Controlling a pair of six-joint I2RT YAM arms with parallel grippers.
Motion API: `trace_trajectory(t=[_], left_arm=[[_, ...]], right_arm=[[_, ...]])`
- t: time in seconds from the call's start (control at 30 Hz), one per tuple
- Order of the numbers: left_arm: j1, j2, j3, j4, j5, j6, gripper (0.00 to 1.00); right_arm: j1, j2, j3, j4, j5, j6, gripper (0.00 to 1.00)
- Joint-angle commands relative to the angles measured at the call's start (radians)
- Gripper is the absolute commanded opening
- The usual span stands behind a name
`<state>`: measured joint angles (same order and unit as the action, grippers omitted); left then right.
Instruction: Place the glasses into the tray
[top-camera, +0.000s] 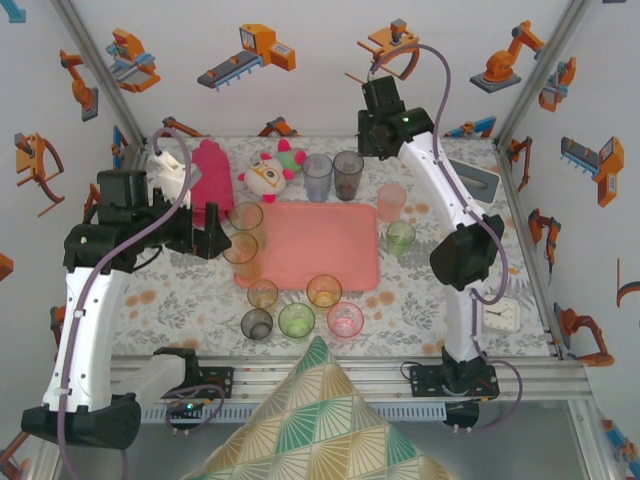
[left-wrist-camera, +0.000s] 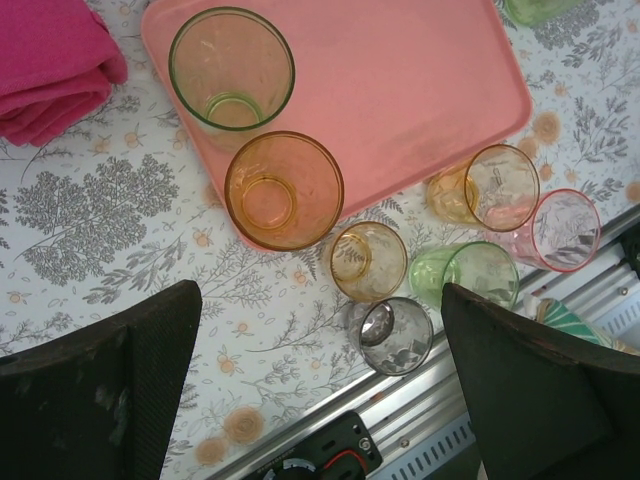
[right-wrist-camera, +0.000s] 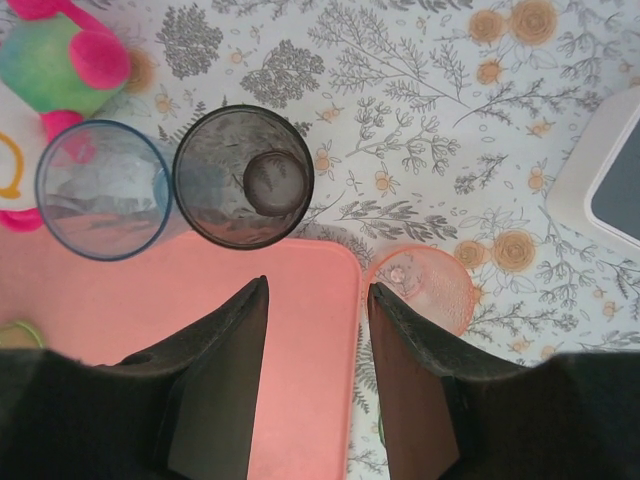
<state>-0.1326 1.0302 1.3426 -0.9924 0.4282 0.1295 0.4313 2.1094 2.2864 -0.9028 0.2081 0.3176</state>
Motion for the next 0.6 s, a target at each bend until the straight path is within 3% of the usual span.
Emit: trace_trajectory(t=[0.0,0.57], left_arm=[[-0.006,0.011,0.027,-0.025,0.028,-0.002,0.97],[-0.015,0.03,0.039,-0.029,0.045,-0.019,0.97]], right_arm=[[-0.013,0.018,0.024,0.051,-0.05,0.002,0.44],[-0.039,0.148,0.074,0.1,-0.073,0.015,0.44]])
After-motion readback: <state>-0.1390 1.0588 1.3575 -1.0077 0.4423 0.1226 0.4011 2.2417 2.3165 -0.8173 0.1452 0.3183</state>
